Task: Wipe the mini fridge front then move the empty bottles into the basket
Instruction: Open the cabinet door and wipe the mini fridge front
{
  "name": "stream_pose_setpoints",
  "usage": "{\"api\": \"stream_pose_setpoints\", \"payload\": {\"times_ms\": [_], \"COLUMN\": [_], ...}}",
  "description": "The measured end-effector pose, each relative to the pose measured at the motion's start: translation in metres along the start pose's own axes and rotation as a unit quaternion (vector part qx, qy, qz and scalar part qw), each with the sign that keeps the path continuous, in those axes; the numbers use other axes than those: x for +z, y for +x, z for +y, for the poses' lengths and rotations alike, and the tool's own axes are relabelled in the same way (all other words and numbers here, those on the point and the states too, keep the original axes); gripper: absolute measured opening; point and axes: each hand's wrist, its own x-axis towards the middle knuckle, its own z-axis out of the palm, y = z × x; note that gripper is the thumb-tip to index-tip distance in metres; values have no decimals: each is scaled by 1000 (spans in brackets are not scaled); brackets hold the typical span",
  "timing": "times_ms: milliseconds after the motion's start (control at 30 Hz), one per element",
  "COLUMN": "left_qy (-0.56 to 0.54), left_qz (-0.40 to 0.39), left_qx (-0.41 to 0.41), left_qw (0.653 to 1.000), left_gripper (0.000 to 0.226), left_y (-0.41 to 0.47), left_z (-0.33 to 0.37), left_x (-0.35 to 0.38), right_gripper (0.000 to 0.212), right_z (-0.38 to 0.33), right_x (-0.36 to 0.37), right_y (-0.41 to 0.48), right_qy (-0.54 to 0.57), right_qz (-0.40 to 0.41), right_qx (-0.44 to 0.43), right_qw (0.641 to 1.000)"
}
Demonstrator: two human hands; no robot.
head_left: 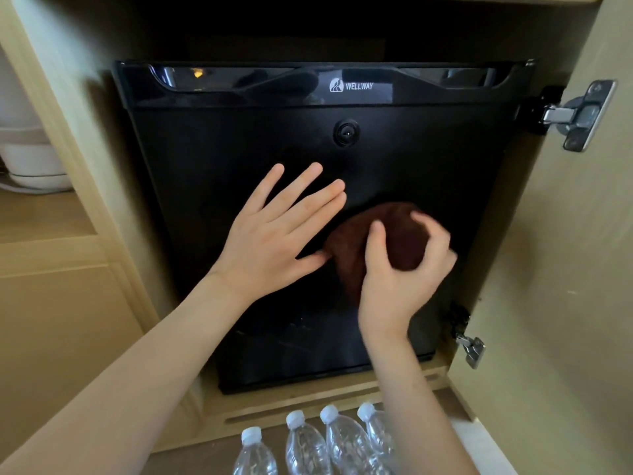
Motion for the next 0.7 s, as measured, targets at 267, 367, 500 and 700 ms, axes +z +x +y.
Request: {"api": "stream_pose_setpoints", "payload": {"times_ms": [267,367,500,700], "left_qy": [-2,-12,-36,-36], "left_qz": [1,2,1,-1], "left_qx": [-3,-7,2,4], "left_qw": [1000,1000,999,999], "left_gripper": [63,61,58,60], "left_y": [-2,3,13,12], "left_z": [1,8,14,13], "left_x": [4,4,8,11], "right_gripper": [35,35,39,34], "right_z": [53,40,8,54], "right_x": [-36,-27,-5,-40], "right_y": [-35,-23,17,-8], "right_qy": [-23,-3,4,-31], "right_qz": [58,62,-1,73], "right_qx": [151,152,3,136], "right_qw": [987,986,1000,988]}}
